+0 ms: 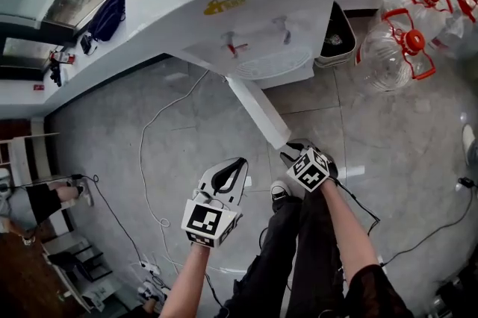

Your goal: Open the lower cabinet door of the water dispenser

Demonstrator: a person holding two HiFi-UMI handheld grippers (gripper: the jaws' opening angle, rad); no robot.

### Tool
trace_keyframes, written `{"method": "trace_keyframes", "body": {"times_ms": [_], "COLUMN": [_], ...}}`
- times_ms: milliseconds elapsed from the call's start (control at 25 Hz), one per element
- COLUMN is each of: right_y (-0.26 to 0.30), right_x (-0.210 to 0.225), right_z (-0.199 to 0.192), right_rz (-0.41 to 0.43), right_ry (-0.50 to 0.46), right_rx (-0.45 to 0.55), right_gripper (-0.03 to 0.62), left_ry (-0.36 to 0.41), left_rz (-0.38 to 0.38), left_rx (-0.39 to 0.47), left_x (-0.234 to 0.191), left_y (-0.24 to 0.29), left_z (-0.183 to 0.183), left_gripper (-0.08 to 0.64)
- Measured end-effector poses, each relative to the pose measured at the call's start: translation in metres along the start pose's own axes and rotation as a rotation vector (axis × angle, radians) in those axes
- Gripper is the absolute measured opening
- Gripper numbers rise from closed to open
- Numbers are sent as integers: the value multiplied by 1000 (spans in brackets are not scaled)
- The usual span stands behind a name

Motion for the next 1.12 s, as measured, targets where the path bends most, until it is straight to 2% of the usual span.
{"method": "trace_keyframes", "body": {"times_ms": [280, 520, 640, 760, 1120], "right_y": [27, 13, -13, -49, -184], "right_x": [-56, -70, -72, -71, -92], "right_z": [17, 29, 43, 74, 175], "right_rz": [76, 74, 67, 50, 12], "right_ry": [-46, 41, 90, 123, 145], "right_rx": [-15, 18, 54, 104, 322], "right_gripper": [138, 138, 151, 151, 150], "left_ry": [-55, -77, -80, -70, 14], "left_rz": [78, 90, 85, 69, 16], "left_rx": [27, 43, 58, 75, 126], "left_x": [-14, -14, -11, -11, 6], "left_y": [-39, -67, -82, -94, -161], "left_z": [-21, -20, -11, 4, 71], "left_gripper": [20, 20, 20, 20, 20]}}
Point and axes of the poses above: the fingertips, and each gripper's own axes: y forward along the fingers, x to its right, z out of its top, the point moved 6 cm from there along -y, backward along the fingers, and after that the axes turned 4 degrees about -z, right-handed, at the moved point
